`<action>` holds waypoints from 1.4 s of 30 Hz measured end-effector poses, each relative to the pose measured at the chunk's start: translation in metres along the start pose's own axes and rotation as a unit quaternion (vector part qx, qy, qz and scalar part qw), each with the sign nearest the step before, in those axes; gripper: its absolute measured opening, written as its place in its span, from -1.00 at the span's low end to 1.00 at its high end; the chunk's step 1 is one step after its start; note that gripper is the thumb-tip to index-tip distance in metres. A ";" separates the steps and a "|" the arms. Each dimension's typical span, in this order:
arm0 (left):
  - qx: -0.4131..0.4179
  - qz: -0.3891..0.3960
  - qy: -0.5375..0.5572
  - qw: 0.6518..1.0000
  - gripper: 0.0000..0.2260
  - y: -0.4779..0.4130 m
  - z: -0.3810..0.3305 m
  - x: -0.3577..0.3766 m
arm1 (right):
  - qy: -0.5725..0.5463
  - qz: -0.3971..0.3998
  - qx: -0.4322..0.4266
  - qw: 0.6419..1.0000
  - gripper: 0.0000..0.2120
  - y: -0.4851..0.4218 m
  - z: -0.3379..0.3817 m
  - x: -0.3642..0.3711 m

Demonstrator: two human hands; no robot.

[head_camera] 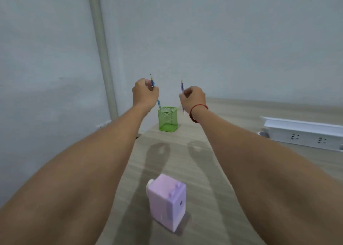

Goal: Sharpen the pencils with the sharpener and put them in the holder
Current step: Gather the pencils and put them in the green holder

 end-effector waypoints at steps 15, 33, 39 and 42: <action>-0.035 0.018 -0.087 0.995 -0.92 -0.040 0.106 0.089 | 0.096 0.002 0.014 0.995 -0.78 -0.086 -0.054 0.093; -0.033 0.165 -0.151 0.974 -0.52 0.057 -0.086 0.036 | 0.236 0.026 0.024 0.971 -0.60 0.029 0.032 -0.094; -0.023 0.231 -0.153 0.961 -0.54 0.149 -0.171 0.043 | 0.274 -0.008 0.032 0.961 -0.66 0.116 0.032 -0.212; -0.031 0.268 -0.174 0.947 -0.53 0.200 -0.188 0.051 | 0.283 -0.013 0.065 0.957 -0.67 0.151 0.004 -0.257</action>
Point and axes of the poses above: each hand's wrist, its own y-axis away from the middle knuckle, its own x-axis out of the palm, z = x × y, the point moved 7 cm from there along -y, towards the middle knuckle, and after that the axes turned 9 degrees about x, right-handed, at the moved point
